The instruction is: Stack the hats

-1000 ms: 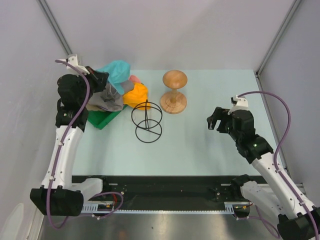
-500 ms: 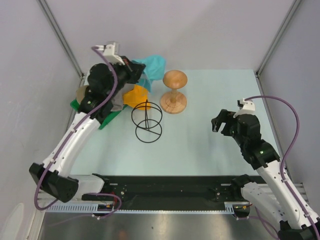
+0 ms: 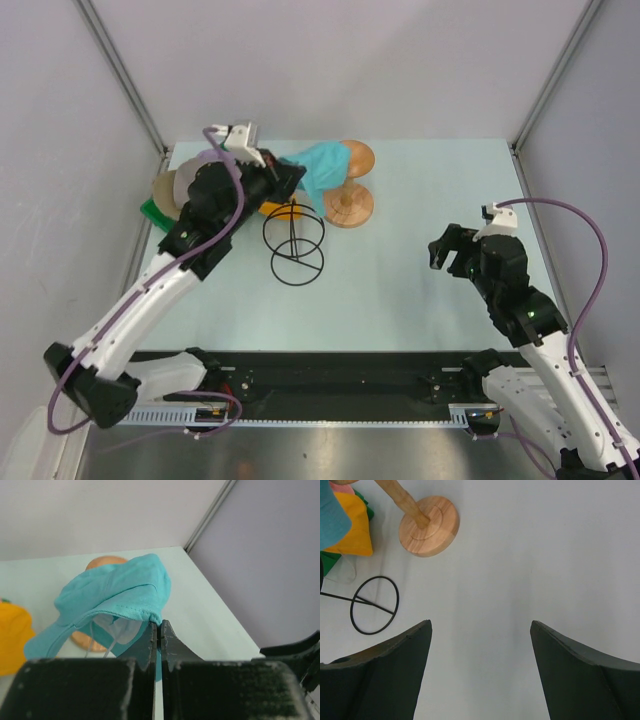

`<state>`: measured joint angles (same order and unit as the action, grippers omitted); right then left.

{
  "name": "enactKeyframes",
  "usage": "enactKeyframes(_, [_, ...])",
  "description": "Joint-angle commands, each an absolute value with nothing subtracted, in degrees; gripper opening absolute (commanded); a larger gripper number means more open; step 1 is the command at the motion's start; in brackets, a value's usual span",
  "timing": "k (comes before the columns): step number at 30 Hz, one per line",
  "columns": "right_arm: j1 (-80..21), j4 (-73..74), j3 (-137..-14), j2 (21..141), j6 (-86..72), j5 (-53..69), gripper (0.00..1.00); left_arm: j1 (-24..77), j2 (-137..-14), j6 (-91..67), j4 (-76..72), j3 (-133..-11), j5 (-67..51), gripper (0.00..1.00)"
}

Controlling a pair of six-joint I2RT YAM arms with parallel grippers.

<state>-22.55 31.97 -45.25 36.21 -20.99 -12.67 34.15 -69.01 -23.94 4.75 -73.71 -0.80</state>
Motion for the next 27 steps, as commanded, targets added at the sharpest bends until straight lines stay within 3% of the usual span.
enactKeyframes(1, [-22.9, 30.9, -46.6, 36.2, -21.4, -12.9, 0.85, 34.3, -58.4, -24.3, 8.5, -65.8, 2.9, 0.0])
enactKeyframes(16, [-25.0, 27.1, -47.9, 41.0, -21.8, -11.0, 0.84, 34.3, -36.9, -31.8, 22.2, -48.1, 9.6, 0.0])
enactKeyframes(27, [-36.1, 24.6, -51.1, 47.8, -21.6, -16.5, 0.84, 34.2, -33.6, -34.6, 24.4, -40.3, 15.8, 0.0])
